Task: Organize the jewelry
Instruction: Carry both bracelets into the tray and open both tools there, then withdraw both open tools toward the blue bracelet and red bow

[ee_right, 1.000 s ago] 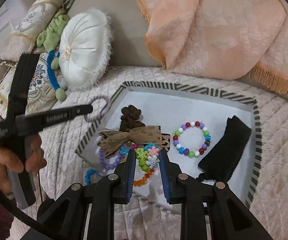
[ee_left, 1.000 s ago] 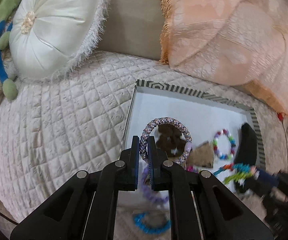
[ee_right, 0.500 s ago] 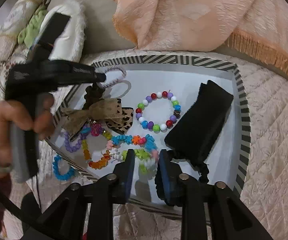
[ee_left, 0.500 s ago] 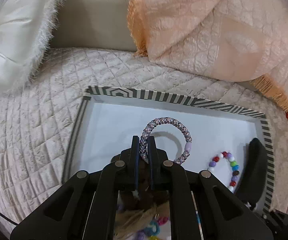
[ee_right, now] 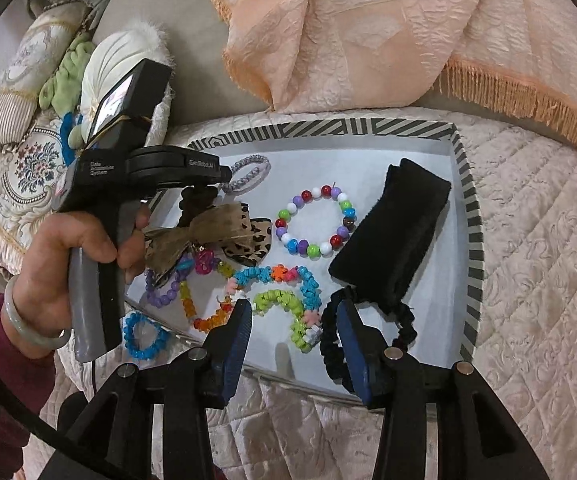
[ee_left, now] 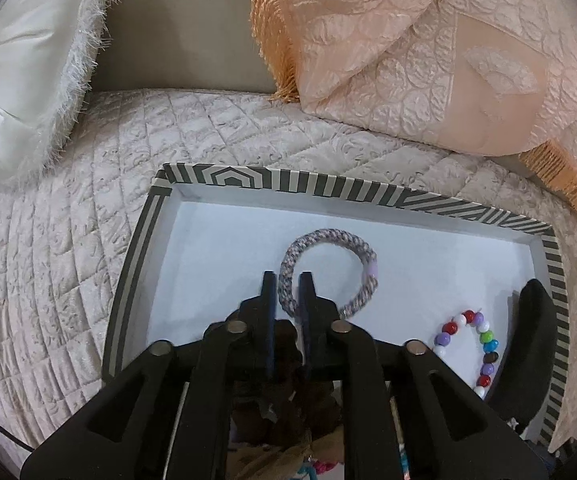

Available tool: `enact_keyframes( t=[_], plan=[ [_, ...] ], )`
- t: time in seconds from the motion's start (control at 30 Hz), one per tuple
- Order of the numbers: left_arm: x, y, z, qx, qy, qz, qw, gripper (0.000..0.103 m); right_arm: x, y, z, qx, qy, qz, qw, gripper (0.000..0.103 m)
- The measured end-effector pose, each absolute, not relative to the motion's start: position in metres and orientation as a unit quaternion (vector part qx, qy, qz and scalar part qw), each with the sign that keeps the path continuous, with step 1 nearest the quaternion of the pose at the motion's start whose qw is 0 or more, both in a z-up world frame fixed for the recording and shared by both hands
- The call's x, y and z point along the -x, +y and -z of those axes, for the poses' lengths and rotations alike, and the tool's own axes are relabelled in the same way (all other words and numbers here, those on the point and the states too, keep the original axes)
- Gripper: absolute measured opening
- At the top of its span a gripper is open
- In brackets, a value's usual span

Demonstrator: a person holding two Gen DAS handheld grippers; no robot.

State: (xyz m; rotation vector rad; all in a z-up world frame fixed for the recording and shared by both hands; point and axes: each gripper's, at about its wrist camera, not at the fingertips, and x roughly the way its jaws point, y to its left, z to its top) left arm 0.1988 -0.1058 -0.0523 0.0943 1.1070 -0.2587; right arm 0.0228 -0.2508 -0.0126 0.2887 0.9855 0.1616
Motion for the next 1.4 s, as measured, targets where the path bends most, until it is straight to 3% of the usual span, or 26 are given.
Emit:
enact_keyframes(
  t=[0.03, 0.1, 0.73, 1.4],
  plan=[
    [-0.198, -0.103, 0.050, -0.037, 0.527, 0.125, 0.840, 0.033, -0.023, -0.251, 0.012, -0.139, 0.470, -0.077, 0.868, 0.042],
    [-0.194, -0.094, 0.042, -0.017, 0.529, 0.131, 0.838, 0.041, -0.021, -0.252, 0.009, -0.140, 0.466, -0.075, 0.870, 0.042],
    [-0.040, 0.000, -0.011, -0.044, 0.495, 0.101, 0.862, 0.042, 0.045, -0.216, -0.007, -0.143, 0.467, -0.087, 0.868, 0.043],
    [0.045, 0.016, -0.024, -0.045, 0.468, 0.106, 0.876, 0.042, 0.101, -0.204, -0.034, -0.129, 0.453, -0.072, 0.879, 0.052]
  ],
)
